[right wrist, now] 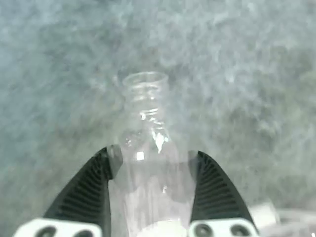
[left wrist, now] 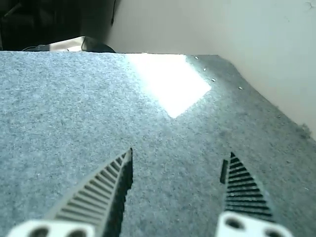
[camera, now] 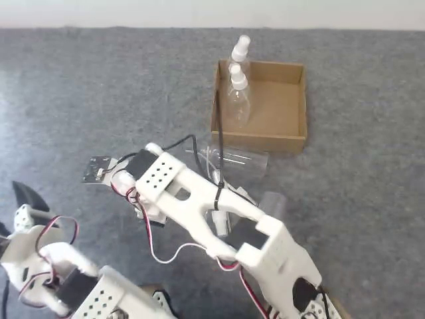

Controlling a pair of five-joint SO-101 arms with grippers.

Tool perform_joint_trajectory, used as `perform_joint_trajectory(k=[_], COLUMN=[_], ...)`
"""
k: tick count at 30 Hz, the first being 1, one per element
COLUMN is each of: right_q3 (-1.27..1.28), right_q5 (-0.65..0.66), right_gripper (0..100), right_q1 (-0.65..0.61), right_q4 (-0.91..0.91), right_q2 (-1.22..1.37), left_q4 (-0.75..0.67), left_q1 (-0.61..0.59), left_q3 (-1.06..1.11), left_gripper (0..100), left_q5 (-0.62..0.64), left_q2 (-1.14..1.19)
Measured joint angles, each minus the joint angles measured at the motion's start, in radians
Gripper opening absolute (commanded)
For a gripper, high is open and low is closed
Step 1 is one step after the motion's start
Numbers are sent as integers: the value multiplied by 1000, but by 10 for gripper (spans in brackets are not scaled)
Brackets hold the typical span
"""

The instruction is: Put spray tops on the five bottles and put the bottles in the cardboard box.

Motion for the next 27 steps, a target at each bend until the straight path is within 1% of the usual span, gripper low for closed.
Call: perform_joint_trajectory(k=[6, 9, 12, 18, 23, 27], right_q3=[0, 0, 0, 18, 169, 287], right_q5=[-2, -25, -32, -34, -34, -15], right_gripper=[44, 44, 44, 44, 44, 44], right_q1=[2, 5, 26, 123, 221, 328], right_q4=[126, 173, 216, 229, 229, 229], right_q2=[-110, -155, -215, -370, -517, -647], left_q4=[0, 0, 0, 0, 0, 0], left_q1=[0, 0, 0, 0, 0, 0], left_q3=[0, 0, 0, 0, 0, 0], left_gripper=[269, 269, 269, 269, 269, 269], left_q5=[0, 0, 0, 0, 0, 0], left_q2=[0, 0, 0, 0, 0, 0])
